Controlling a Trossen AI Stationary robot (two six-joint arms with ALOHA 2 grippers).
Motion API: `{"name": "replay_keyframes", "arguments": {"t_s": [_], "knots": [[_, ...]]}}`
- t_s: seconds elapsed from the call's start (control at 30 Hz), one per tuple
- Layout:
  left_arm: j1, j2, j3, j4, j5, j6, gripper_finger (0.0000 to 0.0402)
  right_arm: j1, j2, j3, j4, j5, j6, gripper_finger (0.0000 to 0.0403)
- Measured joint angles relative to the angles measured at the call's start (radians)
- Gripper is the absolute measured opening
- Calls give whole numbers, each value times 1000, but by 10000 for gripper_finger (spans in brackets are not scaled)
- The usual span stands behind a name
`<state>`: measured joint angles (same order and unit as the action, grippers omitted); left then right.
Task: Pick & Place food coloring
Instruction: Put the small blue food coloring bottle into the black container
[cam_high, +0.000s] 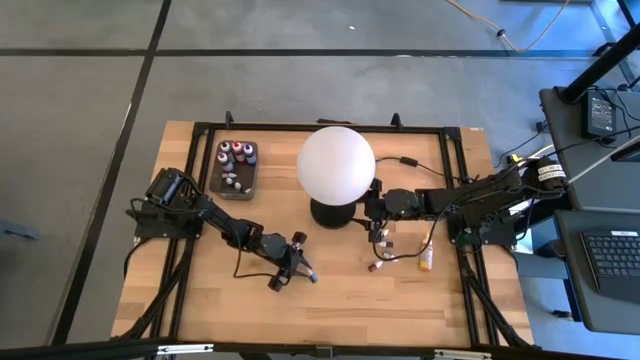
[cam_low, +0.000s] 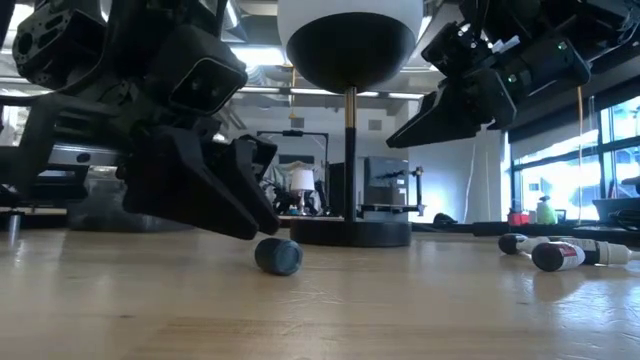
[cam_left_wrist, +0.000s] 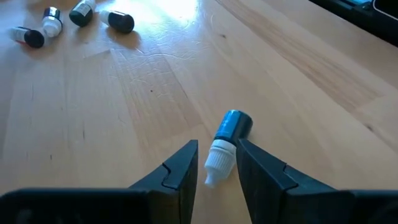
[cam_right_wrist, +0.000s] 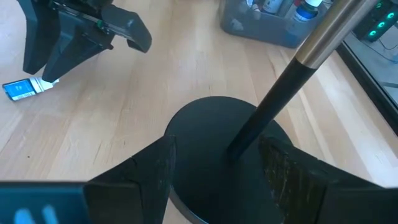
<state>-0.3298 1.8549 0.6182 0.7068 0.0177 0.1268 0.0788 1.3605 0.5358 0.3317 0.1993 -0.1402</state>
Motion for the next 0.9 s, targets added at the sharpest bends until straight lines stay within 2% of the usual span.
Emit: {"name": "replay_keyframes", "arguments": {"t_s": [0.4,0.53,0.67,0.9], "knots": [[-2,0,0,3,0,-21,114,0,0,0,-3,0,0,230],[-9,1,0,36,49,-29,132,0,0,0,-4,0,0,230],[-10,0,0,68,10,44,143,0,0,0,-4,0,0,230],[-10,0,0,60,10,10,153,0,0,1,-15,0,1,230]]}}
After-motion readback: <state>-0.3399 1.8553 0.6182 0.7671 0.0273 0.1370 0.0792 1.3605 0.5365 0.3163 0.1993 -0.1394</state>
